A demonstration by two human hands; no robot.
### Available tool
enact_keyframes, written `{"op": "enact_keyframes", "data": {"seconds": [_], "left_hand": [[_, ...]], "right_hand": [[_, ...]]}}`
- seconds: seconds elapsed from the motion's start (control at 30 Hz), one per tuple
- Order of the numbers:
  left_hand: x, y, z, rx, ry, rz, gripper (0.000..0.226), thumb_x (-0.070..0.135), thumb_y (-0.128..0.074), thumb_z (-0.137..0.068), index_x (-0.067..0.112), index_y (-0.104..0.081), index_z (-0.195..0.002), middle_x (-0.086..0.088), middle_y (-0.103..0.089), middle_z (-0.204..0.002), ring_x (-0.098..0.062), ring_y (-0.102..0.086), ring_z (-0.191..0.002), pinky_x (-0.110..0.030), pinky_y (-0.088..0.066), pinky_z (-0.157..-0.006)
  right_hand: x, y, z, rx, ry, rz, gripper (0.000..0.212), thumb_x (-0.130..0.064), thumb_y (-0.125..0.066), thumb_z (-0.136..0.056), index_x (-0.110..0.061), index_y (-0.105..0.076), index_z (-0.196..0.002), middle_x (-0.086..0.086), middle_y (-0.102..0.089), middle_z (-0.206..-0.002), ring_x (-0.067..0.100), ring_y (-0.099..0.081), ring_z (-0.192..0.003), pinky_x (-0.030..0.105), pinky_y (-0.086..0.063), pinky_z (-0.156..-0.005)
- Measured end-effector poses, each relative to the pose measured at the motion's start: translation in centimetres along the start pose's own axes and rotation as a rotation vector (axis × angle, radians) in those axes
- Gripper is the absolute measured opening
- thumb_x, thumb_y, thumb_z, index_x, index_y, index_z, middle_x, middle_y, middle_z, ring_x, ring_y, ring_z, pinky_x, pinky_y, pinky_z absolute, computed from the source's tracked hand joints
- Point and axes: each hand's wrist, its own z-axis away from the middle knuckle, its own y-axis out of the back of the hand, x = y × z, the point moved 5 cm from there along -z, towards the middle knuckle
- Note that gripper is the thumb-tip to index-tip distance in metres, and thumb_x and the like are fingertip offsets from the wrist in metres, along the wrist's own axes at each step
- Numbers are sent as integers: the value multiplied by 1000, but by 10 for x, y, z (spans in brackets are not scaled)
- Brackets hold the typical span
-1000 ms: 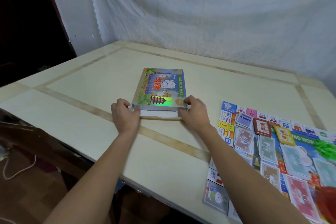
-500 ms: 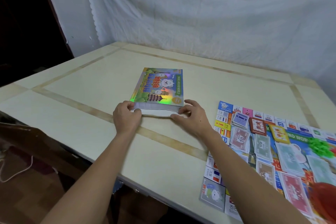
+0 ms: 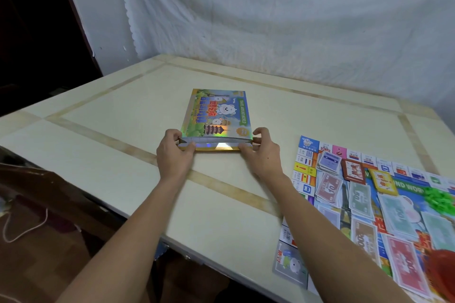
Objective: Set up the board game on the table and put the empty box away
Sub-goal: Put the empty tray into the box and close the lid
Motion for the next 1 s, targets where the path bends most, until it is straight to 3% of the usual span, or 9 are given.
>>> {"op": "enact_keyframes", "data": {"seconds": [0.17,0.33,0.47,0.6,0.73,0.83,1.0], "left_hand": [[-2,-3,-4,-14,-17,-61,33,28,-71,-85,20,-65,-117,-5,-63,-109,-24,-58,-104,-30,-43,-83],[-1,-5,-7,9,-9,-91,28,35,-70,-86,22,-68,-111,-5,-62,-103,-25,-59,-100,-29,-42,-77],[1,-5,-9,19,-5,-122,28,38,-70,-87,20,-67,-108,-6,-61,-102,-24,-59,-97,-30,-40,-73],[1,-5,-13,18,-29,-146,29,40,-72,-85,16,-66,-99,-7,-62,-99,-23,-57,-91,-30,-38,-70],[-2,-7,-21,16,-20,-154,34,46,-75,-81,15,-64,-90,-7,-62,-94,-25,-59,-89,-34,-45,-70],[-7,-7,-28,-7,7,-143,37,51,-78,-75,18,-64,-86,-4,-63,-92,-24,-61,-88,-37,-50,-71],[-1,-17,-25,-108,-137,-92,50,38,-89,-64,12,-54,-86,-4,-56,-100,-23,-57,-88,-39,-49,-73]], "right_hand": [[0,-1,-7,19,5,57,36,-31,-71,-87,-15,-61,-117,0,-61,-99,21,-65,-89,32,-53,-83],[2,-2,-14,38,-9,55,29,-32,-72,-86,-12,-61,-103,5,-64,-93,20,-60,-81,26,-41,-69],[6,-5,-20,50,-46,16,26,-33,-73,-85,-16,-56,-92,9,-66,-90,21,-60,-78,27,-42,-65],[3,-7,-22,42,59,143,29,-37,-72,-84,-15,-53,-86,8,-62,-93,25,-56,-84,31,-39,-67],[-11,-7,-21,1,170,253,43,-37,-81,-74,-16,-44,-81,2,-56,-91,20,-49,-79,32,-37,-63],[-13,-9,-28,-51,158,333,36,-34,-77,-79,-17,-46,-84,-1,-57,-86,21,-49,-76,31,-33,-58],[-14,-15,-34,-80,176,470,38,-36,-69,-86,-7,-56,-106,12,-68,-101,34,-60,-88,38,-47,-67]]}}
